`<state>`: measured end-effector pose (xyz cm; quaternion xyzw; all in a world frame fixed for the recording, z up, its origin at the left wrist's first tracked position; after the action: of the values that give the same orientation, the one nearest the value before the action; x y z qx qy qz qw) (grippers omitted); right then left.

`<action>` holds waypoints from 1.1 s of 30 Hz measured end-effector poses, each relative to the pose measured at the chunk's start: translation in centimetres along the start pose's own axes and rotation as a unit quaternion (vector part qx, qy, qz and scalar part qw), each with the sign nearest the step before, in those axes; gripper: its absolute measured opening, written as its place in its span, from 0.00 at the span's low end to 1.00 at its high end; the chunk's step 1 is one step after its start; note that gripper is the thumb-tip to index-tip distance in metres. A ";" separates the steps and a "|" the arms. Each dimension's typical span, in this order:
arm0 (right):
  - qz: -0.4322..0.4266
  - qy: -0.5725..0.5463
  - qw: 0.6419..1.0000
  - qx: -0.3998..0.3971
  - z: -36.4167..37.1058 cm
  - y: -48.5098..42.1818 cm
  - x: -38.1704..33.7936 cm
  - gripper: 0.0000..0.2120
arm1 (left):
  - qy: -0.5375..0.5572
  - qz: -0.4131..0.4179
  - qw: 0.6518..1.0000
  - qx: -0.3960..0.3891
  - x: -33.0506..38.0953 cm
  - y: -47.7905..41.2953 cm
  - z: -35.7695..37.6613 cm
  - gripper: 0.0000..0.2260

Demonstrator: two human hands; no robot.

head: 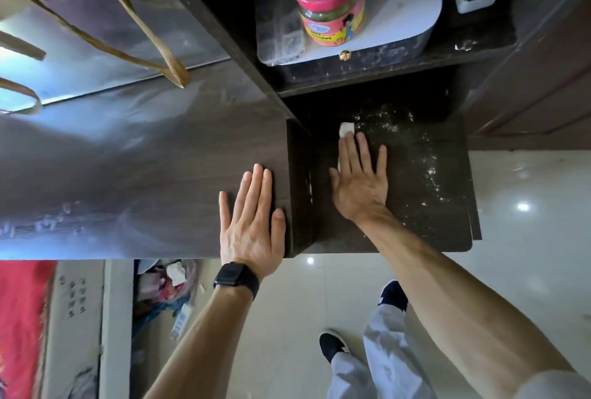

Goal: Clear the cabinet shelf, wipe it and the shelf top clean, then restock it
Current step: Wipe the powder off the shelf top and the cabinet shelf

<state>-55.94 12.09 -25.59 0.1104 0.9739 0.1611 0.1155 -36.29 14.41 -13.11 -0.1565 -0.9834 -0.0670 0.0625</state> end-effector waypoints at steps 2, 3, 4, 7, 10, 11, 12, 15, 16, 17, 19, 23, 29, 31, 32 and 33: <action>-0.005 -0.010 1.000 0.012 0.6 1.7 1.4 0.29 | -0.002 0.001 1.000 -0.005 -0.1 0.1 -0.1 0.27; -0.019 -0.016 0.999 0.025 0.9 2.8 1.9 0.29 | -0.003 0.000 1.000 -0.006 -0.1 0.2 -0.1 0.27; -0.037 -0.026 0.998 0.044 1.0 4.0 2.2 0.29 | -0.004 -0.002 1.000 -0.008 -0.2 0.2 -0.1 0.27; -0.091 -0.075 0.989 0.086 1.3 6.7 2.2 0.23 | -0.005 -0.004 1.000 -0.010 -0.2 0.2 -0.1 0.27; -0.095 -0.132 0.984 0.073 1.3 6.5 1.2 0.20 | -0.002 -0.004 1.000 -0.012 -0.1 0.3 -0.1 0.27; -0.086 -0.163 0.980 0.070 0.9 5.8 0.7 0.20 | -0.001 -0.004 1.000 -0.011 -0.1 0.3 -0.1 0.27; -0.071 -0.205 0.974 0.069 0.5 4.9 0.1 0.19 | 0.000 -0.004 1.000 -0.010 -0.1 0.3 -0.1 0.27; -0.012 -0.334 0.938 0.091 -1.2 1.2 -1.8 0.17 | 0.004 -0.002 1.000 -0.005 -0.2 0.3 0.0 0.27; -0.004 -0.356 0.929 0.098 -1.6 0.0 -2.6 0.16 | 0.003 0.000 1.000 -0.004 -0.2 0.2 0.0 0.27; -0.008 -0.368 0.924 0.106 -2.0 -1.1 -3.4 0.16 | 0.002 0.001 1.000 -0.002 -0.2 0.2 0.1 0.27; -0.021 -0.370 0.923 0.100 -2.1 -2.5 -4.8 0.14 | 0.000 0.003 1.000 0.002 -0.2 0.2 0.2 0.27; 0.037 -0.257 0.965 0.040 -1.5 -4.0 -5.7 0.14 | -0.003 0.005 1.000 0.007 -0.4 0.2 0.2 0.27; 0.161 -0.324 0.930 -0.057 -3.2 -4.0 -5.5 0.10 | -0.011 0.011 1.000 0.007 -0.5 0.2 0.3 0.28; 0.210 -0.365 0.903 -0.087 -3.3 -2.4 -5.8 0.10 | -0.011 0.010 1.000 0.005 -0.5 0.2 0.3 0.27; 0.228 -0.369 0.896 -0.097 -3.1 -1.1 -6.0 0.10 | -0.009 0.009 1.000 0.003 -0.5 0.2 0.3 0.28; 0.239 -0.371 0.891 -0.105 -2.7 0.4 -6.2 0.10 | -0.007 0.008 1.000 -0.001 -0.5 0.1 0.2 0.28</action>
<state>-50.71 10.08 -21.79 0.3783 0.7819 0.2327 0.4375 -35.84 14.42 -13.40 -0.1645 -0.9825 -0.0662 0.0563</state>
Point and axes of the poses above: each hand's wrist, its own y-axis away from the middle knuckle, its own z-axis out of the palm, x = y × z, the point moved 1 cm from there along -y, towards the middle knuckle, and after that the axes turned 1 degree about z, right-handed, at the moved point
